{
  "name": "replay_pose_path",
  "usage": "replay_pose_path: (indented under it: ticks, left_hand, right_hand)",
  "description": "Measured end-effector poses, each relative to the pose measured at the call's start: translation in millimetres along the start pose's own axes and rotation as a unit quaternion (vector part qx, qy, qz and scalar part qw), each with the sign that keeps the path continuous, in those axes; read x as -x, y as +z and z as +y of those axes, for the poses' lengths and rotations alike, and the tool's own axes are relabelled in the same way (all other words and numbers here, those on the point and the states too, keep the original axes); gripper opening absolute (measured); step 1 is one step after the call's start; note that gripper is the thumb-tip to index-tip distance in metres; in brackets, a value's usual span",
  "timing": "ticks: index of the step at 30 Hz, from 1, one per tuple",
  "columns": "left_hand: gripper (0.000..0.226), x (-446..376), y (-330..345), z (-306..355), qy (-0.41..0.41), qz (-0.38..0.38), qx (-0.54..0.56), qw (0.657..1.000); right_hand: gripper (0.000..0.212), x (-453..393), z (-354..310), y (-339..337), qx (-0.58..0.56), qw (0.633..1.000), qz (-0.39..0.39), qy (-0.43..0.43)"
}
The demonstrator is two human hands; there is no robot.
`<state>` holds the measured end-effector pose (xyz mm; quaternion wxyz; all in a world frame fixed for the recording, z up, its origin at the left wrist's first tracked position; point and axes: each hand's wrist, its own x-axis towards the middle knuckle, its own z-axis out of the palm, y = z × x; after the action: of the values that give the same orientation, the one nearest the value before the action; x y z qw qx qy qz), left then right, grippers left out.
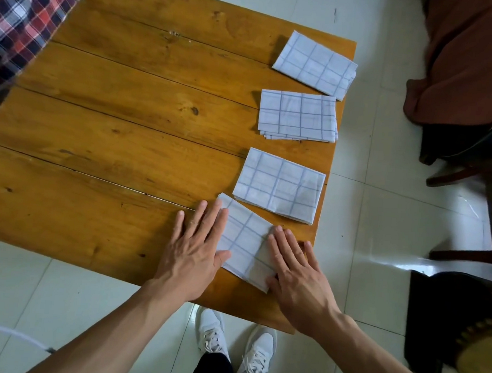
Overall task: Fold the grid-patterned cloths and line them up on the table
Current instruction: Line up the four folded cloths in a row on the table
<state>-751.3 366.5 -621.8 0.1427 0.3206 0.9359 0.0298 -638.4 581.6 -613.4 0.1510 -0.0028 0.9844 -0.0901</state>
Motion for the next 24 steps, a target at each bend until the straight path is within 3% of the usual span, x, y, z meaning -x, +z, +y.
replay_pose_path:
  ticks: [3,7,16,24]
  left_hand:
    - [0.087,-3.7,-6.8,5.9,-0.026,0.002,0.021,0.999]
    - [0.099,-8.1,-20.6,7.7,-0.063,0.038,0.107,0.992]
    - [0.064,-18.1,-50.0,-13.5,-0.183,0.166,0.281,0.927]
    - [0.047,-19.2,-64.7,-6.6,-0.267,0.142,0.268,0.915]
  right_hand:
    - [0.076,-3.5,-8.7,-17.4,-0.036,0.999,0.013,0.014]
    - [0.053,-13.6,-21.0,-48.0,-0.14,0.988,0.064,0.023]
    - [0.044,-94.3,-21.9,-85.7,-0.195,0.978,0.07,0.023]
    - [0.045,-139.8,6.4,-100.4,-0.16,0.986,-0.001,-0.054]
